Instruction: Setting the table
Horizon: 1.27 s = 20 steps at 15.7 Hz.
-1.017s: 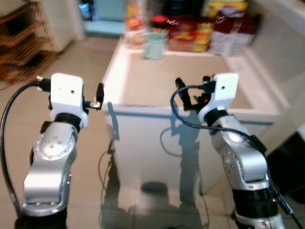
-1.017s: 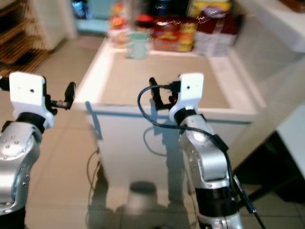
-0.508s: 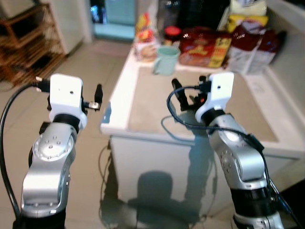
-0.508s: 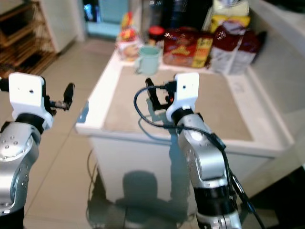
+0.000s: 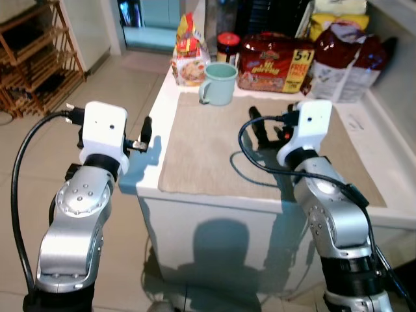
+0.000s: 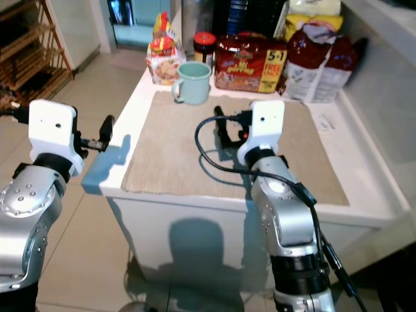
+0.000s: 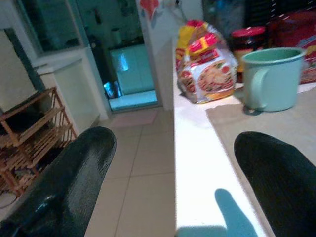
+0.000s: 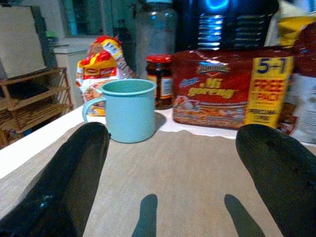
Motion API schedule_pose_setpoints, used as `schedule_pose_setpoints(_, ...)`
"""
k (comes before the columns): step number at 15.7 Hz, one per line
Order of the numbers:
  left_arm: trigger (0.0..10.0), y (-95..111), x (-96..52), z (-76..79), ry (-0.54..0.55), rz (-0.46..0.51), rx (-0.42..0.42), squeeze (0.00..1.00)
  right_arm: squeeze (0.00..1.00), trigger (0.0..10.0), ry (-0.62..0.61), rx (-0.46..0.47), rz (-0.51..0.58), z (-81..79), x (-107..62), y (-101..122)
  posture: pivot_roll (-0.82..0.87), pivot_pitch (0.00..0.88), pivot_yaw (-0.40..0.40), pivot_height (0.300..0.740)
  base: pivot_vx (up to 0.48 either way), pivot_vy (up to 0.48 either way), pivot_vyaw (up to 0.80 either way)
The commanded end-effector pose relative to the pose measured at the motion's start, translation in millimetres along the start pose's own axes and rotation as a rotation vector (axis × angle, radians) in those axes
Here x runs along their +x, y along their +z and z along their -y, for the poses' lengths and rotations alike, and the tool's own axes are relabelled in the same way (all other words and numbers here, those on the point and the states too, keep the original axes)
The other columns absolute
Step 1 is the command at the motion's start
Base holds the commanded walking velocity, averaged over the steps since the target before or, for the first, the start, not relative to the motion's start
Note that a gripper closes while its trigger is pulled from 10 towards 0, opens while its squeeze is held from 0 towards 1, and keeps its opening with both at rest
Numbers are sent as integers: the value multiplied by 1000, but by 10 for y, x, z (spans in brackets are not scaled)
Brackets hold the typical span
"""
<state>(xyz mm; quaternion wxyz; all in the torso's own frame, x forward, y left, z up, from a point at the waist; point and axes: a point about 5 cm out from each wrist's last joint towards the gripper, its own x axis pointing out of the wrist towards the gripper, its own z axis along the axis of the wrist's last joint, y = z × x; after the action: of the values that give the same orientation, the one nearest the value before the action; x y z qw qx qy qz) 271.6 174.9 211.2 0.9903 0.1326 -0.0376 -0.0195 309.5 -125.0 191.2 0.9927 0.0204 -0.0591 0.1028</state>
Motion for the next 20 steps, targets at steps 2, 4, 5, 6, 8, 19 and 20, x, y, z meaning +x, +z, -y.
schedule_pose_setpoints(2,10000,26,21,42,-24,14,25,0,0,10000,-41,-1,-13,85,-23,-20,127,28,-18,740,0,0,0)
schedule_pose_setpoints(4,10000,58,41,21,-19,44,34,0,0,10000,-32,17,-30,85,-36,-48,127,27,-16,740,0,0,-400)
schedule_pose_setpoints(5,10000,65,45,9,-12,46,26,0,0,10000,-29,16,-32,82,-40,-52,127,27,-16,740,319,0,-800)
schedule_pose_setpoints(6,10000,65,51,-4,-5,46,31,0,0,10000,-23,15,-37,75,-44,-59,125,26,-14,740,360,0,-800)
schedule_pose_setpoints(8,10000,57,61,-30,16,42,30,0,0,10000,16,10,-39,28,-51,-64,126,25,-15,740,362,0,0)
schedule_pose_setpoints(19,10000,39,44,-33,8,41,3,0,0,10000,107,7,-62,-39,-98,-110,129,11,-22,740,157,0,0)
schedule_pose_setpoints(20,10000,41,44,-34,8,42,3,0,0,10000,108,7,-63,-40,-99,-111,129,11,-22,740,0,0,0)
